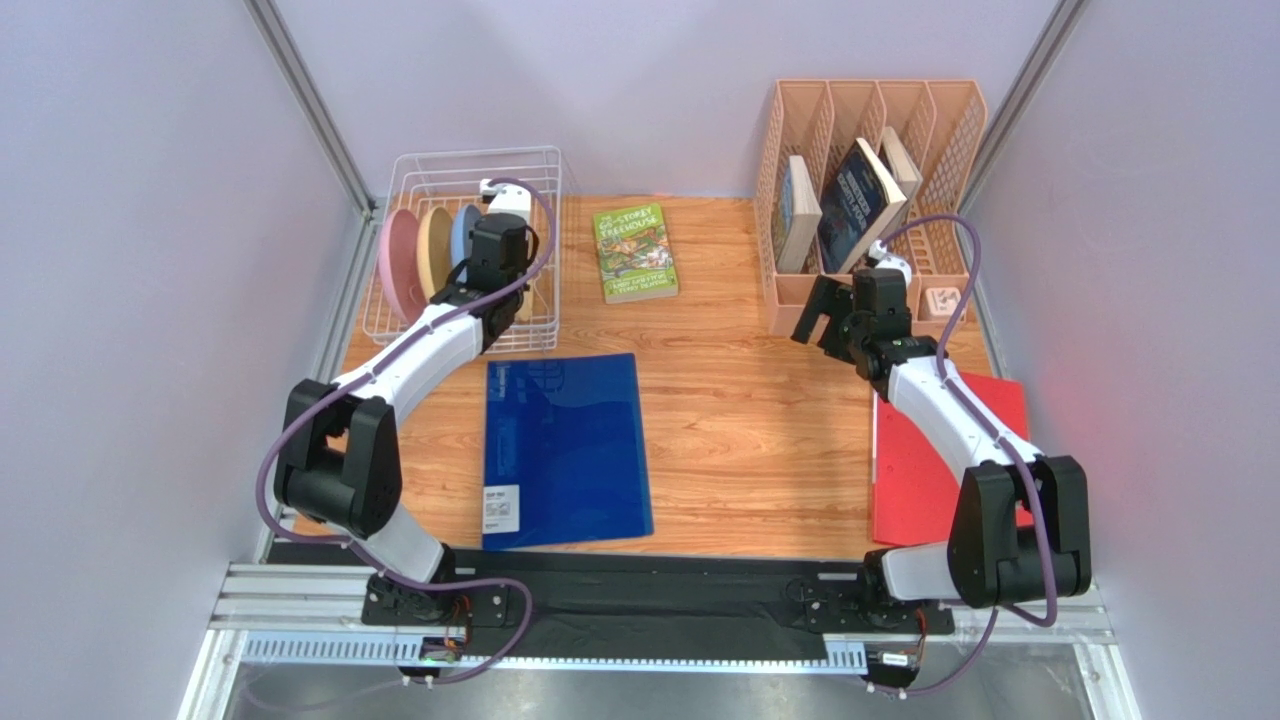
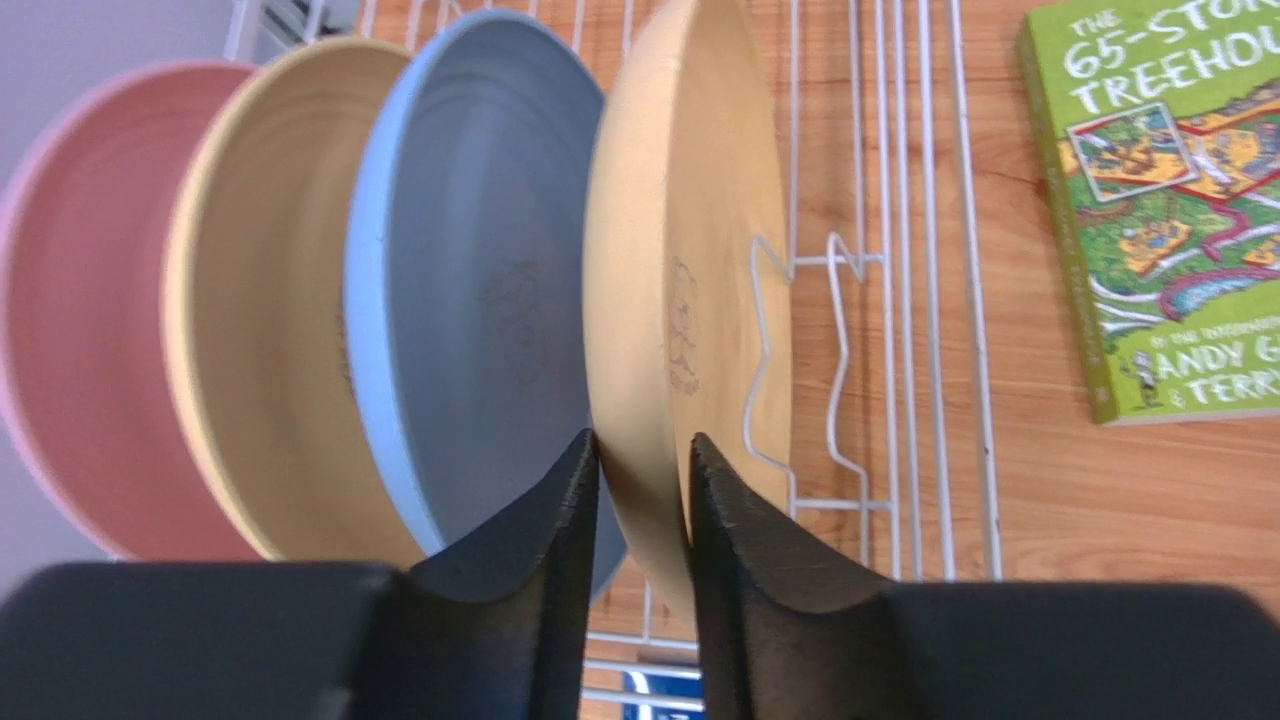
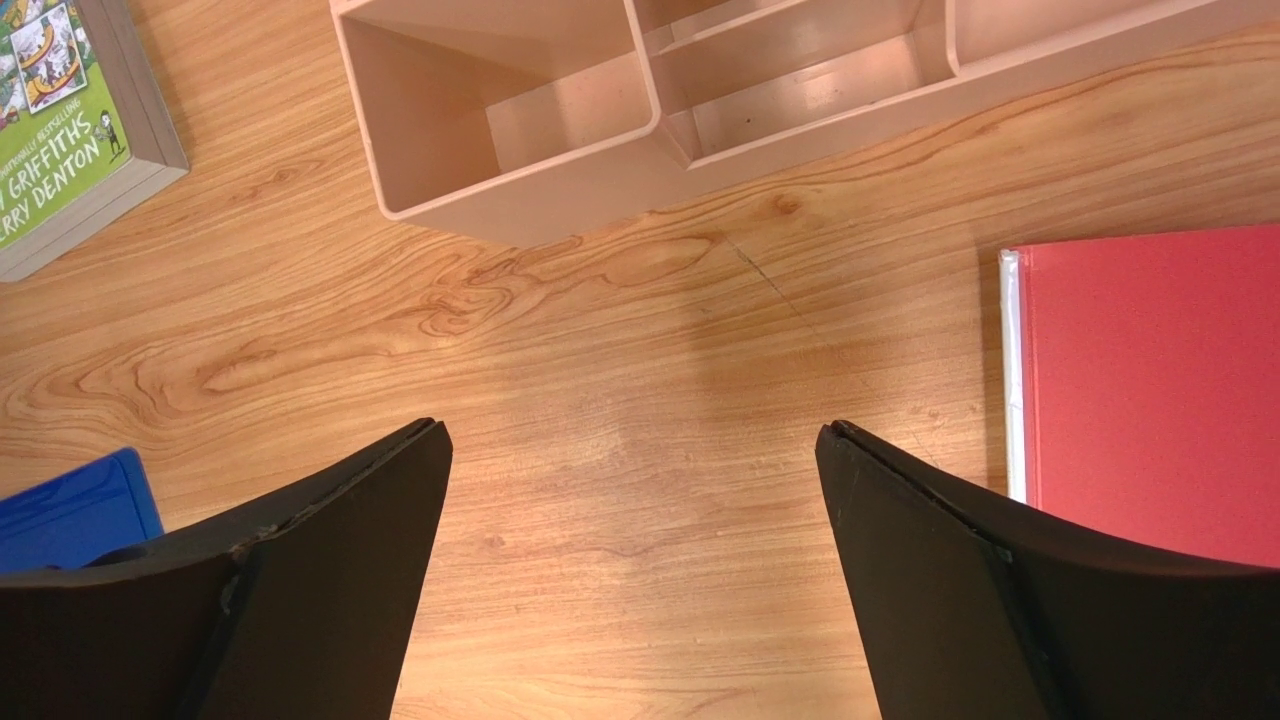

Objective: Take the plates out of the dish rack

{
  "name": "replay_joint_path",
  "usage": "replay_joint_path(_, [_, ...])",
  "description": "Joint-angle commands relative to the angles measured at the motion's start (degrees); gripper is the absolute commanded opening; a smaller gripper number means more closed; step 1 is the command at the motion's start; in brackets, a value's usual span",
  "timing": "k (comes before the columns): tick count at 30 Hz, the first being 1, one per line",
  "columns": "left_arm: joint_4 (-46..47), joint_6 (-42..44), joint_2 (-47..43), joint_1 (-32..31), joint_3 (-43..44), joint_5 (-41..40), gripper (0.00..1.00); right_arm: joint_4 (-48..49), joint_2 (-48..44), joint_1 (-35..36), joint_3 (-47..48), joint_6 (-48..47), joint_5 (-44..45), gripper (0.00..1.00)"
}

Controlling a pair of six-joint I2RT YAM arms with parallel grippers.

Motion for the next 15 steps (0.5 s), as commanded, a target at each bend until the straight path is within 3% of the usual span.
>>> replay_joint_path(1, [5.05, 2.15, -0.62, -0.81, 1.00, -6.17, 0.25, 0.94, -0.41, 0.25, 2.15, 0.35, 0.96, 1.00])
replay_joint_path(2, [6.01, 2.32, -1.06, -1.33, 0.22, -6.53, 0.13, 0.85, -0.06, 0.25, 2.06, 0.44, 1.05, 1.00])
replay_joint_path(5, [7.68, 2.68, -1.15, -2.65, -0.58, -8.45, 0.00, 0.76, 0.20, 0.16, 2.06, 0.44, 0.87, 1.00])
replay_joint_path(10, [10.58, 6.63, 0.43, -5.29, -0.76, -15.12, 0.00, 0.33, -0.15, 0.25, 2.24, 0.18, 0.96, 1.00])
replay_joint_path(15, [17.70, 15.23, 4.47, -9.16, 1.87, -31.20, 0.00, -0.11, -0.85, 0.25, 2.24, -0.09, 1.05, 1.00])
